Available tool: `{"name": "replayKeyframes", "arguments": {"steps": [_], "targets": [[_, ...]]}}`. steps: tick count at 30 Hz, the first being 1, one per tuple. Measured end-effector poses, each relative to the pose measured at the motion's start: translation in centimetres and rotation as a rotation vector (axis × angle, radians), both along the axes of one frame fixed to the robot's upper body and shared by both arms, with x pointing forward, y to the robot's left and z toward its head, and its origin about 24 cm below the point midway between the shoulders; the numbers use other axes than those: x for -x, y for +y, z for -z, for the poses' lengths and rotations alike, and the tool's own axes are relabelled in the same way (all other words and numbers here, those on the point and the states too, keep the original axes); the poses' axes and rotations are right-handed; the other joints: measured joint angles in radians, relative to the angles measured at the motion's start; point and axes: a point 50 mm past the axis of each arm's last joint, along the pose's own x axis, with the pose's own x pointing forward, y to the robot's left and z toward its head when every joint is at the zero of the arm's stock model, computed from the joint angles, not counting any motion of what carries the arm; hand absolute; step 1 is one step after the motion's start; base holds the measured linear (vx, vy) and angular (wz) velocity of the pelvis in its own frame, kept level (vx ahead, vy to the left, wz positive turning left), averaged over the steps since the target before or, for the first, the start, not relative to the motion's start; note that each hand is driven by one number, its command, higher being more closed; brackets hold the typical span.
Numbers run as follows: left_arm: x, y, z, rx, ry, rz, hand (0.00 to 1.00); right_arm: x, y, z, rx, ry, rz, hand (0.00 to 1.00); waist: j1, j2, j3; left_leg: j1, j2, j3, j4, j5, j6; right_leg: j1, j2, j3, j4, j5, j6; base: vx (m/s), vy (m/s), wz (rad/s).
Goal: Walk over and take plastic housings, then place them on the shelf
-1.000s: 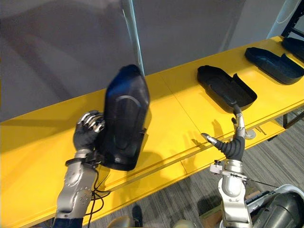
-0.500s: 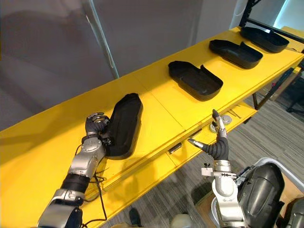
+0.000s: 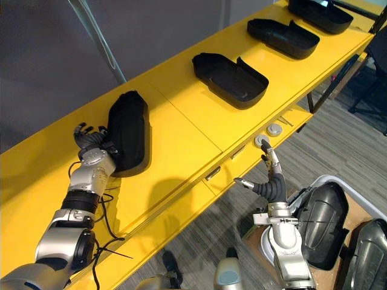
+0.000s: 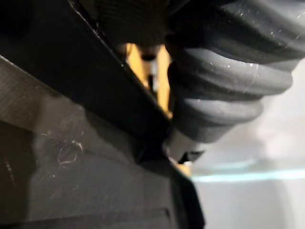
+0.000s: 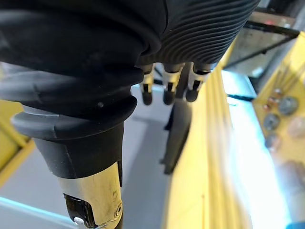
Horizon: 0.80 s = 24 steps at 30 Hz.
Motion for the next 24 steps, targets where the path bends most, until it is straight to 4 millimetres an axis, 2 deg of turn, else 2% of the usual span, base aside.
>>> {"name": "replayKeyframes", "arguments": {"steps": [7,12,14,17,19,22,24], "targets": [[-0.3,-0.6,-1.3,0.003,-0.104,0.071,0.00,0.1,0.8,-0.3,-0.031,-0.014,-0.038,0.00,0.000,0.003,0.016,0.004,-0.002,-0.005,0.001,-0.001,0.001,0.005,-0.002,-0.003,0.000,0.000,0.000,0.00,0.000,0.00],[0.0,-1.1,-5.3,-0.061,-0.274,0.144,0.00,0.3,1.7,0.2,-0.037,0.011,-0.075,0.00,0.002,0.015,0.023,0.010,-0.005,-0.024,0.000,-0.001,0.001,0.024,-0.005,-0.027,0.000,-0.001,0.000,0.00,0.002,0.10],[0.8,-1.3,-8.3,-0.095,-0.424,0.216,0.00,0.5,1.8,0.5,-0.037,0.022,-0.081,0.00,0.018,0.025,0.028,0.010,-0.004,-0.027,0.000,0.000,0.001,0.025,-0.004,-0.029,0.000,-0.002,0.000,0.00,-0.002,0.03],[2.3,-2.0,-10.4,-0.076,-0.561,0.355,0.00,0.5,1.9,0.4,-0.034,0.020,-0.082,0.00,0.019,0.032,0.024,0.013,-0.008,-0.045,-0.001,0.000,0.001,0.042,-0.008,-0.051,-0.007,-0.002,0.000,0.01,0.001,0.14],[3.1,-2.4,-10.2,-0.040,-0.593,0.419,0.00,0.4,1.9,0.3,-0.030,0.015,-0.087,0.00,0.023,0.036,0.022,0.018,-0.010,-0.053,-0.002,0.000,0.002,0.053,-0.009,-0.058,-0.009,-0.002,0.000,0.02,0.002,0.13],[4.1,-2.0,-8.3,0.031,-0.574,0.480,0.00,0.1,2.4,0.1,-0.012,0.005,-0.116,0.00,0.036,0.057,0.007,0.027,-0.013,-0.063,-0.006,0.001,0.002,0.073,-0.011,-0.073,-0.024,-0.002,0.000,0.01,0.002,0.10],[5.1,-0.8,-7.2,0.037,-0.569,0.451,0.00,-0.1,2.4,-0.3,-0.009,-0.005,-0.131,0.00,0.054,0.082,-0.012,0.026,-0.015,-0.080,-0.019,0.011,0.005,0.078,-0.012,-0.092,-0.030,-0.002,0.000,0.00,0.000,0.23]]}}
